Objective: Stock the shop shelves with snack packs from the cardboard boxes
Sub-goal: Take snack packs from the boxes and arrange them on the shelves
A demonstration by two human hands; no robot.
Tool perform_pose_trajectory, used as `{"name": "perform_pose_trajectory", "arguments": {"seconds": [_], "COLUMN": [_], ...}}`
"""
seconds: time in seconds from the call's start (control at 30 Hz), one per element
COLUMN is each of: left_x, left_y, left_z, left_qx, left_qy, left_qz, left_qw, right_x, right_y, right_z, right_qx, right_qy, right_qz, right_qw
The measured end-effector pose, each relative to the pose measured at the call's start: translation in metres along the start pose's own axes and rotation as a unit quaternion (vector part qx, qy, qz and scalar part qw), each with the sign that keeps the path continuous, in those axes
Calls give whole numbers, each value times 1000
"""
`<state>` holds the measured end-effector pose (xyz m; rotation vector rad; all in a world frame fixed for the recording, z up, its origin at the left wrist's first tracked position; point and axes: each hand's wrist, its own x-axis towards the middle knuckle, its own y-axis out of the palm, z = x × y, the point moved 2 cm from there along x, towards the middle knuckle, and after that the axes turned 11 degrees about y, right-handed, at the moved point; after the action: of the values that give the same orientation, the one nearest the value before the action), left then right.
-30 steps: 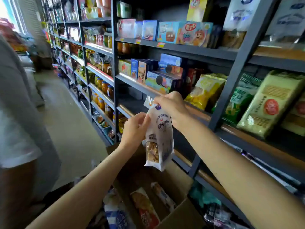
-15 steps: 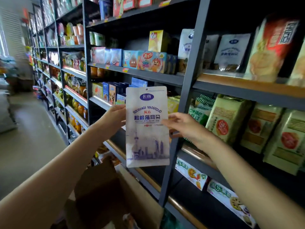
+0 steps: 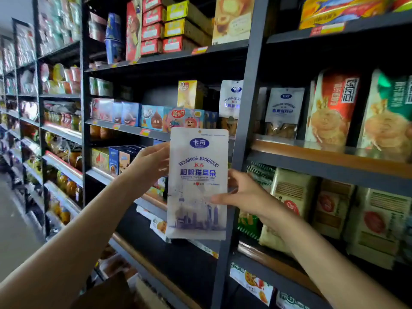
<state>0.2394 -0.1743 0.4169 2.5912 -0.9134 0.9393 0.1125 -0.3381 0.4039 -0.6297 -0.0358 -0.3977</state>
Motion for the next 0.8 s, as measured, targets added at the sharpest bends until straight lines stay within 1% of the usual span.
{"name": "perform_pose_trajectory", "arguments": {"seconds": [0.1, 0.13, 0.23, 0.3, 0.37, 0.43, 0.5, 0.57, 0.63, 0.67, 0.73, 0.77, 0.8], "left_x": [25, 31, 49, 60, 73, 82, 89, 93, 92, 92, 94, 95, 98], "left_y": [-16, -19, -16, -8, 5, 24, 46, 69, 91, 99, 113, 119, 124], "left_z": [-11, -13, -16, -20, -22, -26, -30, -33, -36, -36, -34, -33, -31], "left_qx": [-39, -48, -78, -95, -86, -52, -4, 52, 126, 180, 303, 357, 395], "left_qy": [13, 12, 19, 42, 76, 125, 184, 243, 292, 324, 387, 406, 415], "left_qz": [-28, -27, 13, 28, 45, 53, 46, 39, 58, 70, 93, 102, 106], "left_qw": [999, 998, 997, 994, 992, 989, 982, 968, 946, 926, 866, 835, 812], "right_x": [10, 13, 14, 8, -5, -18, -29, -35, -34, -29, -16, -8, 1], "right_y": [-5, -6, -15, -32, -60, -96, -130, -159, -179, -187, -197, -201, -203], "right_z": [24, 31, 52, 65, 75, 78, 78, 74, 63, 55, 40, 35, 31], "right_qx": [-9, -6, 26, 32, 16, -10, -35, -77, -144, -178, -225, -235, -243], "right_qy": [-35, -46, -88, -124, -170, -203, -210, -194, -147, -116, -69, -51, -29], "right_qz": [-68, -93, -160, -217, -294, -387, -470, -524, -543, -536, -498, -475, -449], "right_qw": [997, 995, 983, 968, 940, 899, 857, 826, 814, 817, 835, 846, 859]}}
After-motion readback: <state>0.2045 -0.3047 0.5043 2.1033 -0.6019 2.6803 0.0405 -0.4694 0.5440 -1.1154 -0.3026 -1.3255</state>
